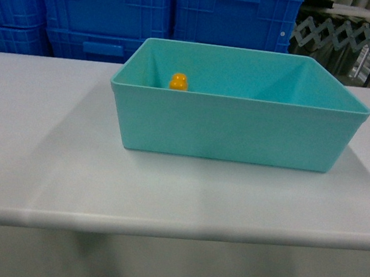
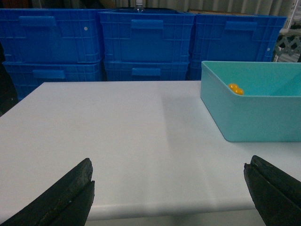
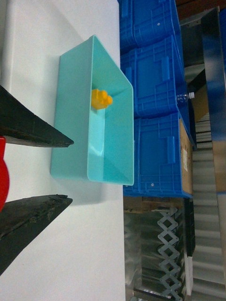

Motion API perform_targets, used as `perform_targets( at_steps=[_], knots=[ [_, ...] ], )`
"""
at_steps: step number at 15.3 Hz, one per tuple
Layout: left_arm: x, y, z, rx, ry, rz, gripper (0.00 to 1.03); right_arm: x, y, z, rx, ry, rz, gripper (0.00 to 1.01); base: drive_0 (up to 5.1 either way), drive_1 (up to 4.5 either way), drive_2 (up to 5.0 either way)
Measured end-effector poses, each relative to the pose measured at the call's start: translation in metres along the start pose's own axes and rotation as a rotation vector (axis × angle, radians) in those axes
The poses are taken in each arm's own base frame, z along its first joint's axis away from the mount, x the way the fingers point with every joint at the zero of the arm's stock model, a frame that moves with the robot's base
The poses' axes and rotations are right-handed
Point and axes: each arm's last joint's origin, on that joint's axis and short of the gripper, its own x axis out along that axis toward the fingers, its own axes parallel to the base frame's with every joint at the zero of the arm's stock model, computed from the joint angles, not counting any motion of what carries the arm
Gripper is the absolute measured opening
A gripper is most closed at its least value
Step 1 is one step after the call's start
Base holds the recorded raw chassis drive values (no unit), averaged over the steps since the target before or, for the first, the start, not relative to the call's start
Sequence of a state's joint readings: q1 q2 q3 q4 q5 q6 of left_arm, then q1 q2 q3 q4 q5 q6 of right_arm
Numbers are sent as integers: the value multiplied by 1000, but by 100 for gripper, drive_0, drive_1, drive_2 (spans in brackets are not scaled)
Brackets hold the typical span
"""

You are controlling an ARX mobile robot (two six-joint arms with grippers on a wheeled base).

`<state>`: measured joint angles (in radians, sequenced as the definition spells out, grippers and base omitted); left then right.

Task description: Pick red block from blue box to shelf

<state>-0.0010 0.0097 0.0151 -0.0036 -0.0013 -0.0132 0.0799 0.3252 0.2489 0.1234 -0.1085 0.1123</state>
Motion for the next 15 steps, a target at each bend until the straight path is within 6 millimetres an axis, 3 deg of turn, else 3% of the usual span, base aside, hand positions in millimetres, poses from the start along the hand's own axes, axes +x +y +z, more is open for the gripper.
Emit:
perform_targets(
  at_steps=[8, 15],
  knots=[
    [0, 0, 0, 0, 0, 2, 98, 0, 0, 0, 0, 0, 1, 26, 0, 0, 0],
    [0, 0, 0, 0, 0, 0, 98, 0, 0, 0, 0, 0, 1, 26, -184, -184, -184]
  ],
)
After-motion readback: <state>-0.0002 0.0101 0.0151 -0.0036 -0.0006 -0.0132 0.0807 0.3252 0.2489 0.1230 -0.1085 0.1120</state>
